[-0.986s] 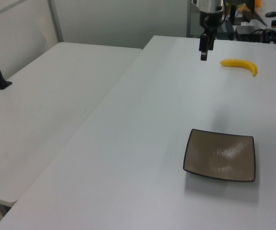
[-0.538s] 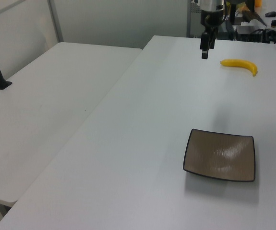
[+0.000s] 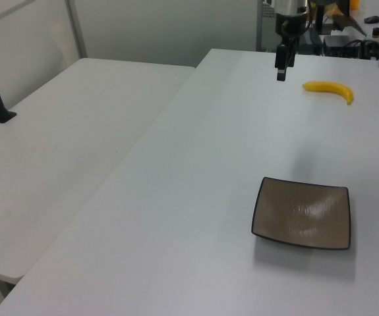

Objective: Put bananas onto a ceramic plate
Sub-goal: 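Move the open gripper over to the yellow banana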

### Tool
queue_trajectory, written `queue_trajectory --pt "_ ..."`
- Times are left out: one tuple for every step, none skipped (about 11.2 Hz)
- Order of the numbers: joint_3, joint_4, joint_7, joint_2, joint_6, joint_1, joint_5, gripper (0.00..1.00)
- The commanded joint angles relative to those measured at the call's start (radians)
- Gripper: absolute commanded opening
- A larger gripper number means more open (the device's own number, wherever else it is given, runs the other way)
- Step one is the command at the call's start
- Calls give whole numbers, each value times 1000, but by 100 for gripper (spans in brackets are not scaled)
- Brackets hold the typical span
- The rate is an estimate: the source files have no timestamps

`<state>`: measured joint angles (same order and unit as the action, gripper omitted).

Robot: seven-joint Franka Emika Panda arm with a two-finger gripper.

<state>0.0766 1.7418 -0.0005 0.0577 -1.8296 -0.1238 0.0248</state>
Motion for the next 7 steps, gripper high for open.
queue_trajectory --pt "15 30 -29 -33 -13 -13 -3 100" --pt "15 30 -30 -33 -13 -13 0 100" --pt "15 28 -33 -33 -14 -13 1 100" --pt "18 28 -45 -35 -14 -10 3 100" --pt "29 28 -79 -36 -14 -8 4 100" --pt "35 27 -101 -36 -14 -7 26 100" --pt "45 27 -104 -36 -17 -7 53 100"
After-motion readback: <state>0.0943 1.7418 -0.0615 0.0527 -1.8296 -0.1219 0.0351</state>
